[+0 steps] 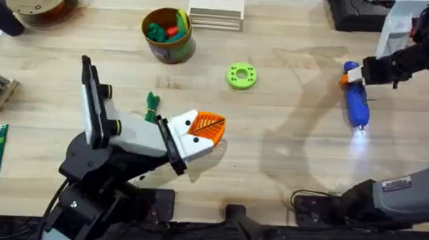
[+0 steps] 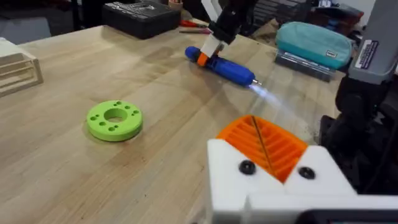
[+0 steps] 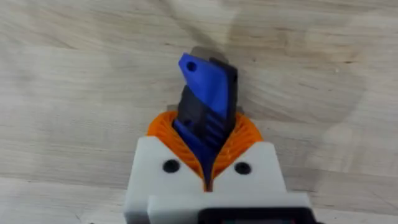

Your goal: Pick up the gripper from the table and insert it into the empty holder that is missing its gripper. Then pick up a screw, insert it into the mounting hole, and use the screwdriver to tighten it. Finally, clean up the table by picking up the vegetable and placing it into the bucket.

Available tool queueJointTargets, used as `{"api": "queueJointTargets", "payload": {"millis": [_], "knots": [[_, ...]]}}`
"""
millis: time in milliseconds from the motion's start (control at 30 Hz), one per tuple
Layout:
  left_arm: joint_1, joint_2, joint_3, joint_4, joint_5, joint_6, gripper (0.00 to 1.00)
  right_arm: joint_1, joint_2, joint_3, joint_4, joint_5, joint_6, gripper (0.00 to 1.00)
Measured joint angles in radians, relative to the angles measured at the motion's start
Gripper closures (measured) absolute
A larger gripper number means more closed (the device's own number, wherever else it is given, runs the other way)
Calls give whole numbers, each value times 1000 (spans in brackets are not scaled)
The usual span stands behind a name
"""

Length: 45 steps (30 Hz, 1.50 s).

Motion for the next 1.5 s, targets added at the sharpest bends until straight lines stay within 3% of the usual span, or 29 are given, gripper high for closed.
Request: {"api": "queueJointTargets", "payload": {"millis": [233,333,933,1067,1233,1500], "knots": [[0,0,0,0,0,0,996,0,-6,2,-30,0,0,971],[0,0,0,0,0,0,996,0,-74,4,-74,0,0,971],[0,0,0,0,0,0,996,30,-668,12,-36,-7,136,971],[0,0,0,0,0,0,996,82,-808,-33,36,-36,174,971],[0,0,0,0,0,0,996,190,-986,-189,176,-67,244,971],[0,0,0,-1,0,0,996,448,-1128,-480,660,-164,467,971]]}}
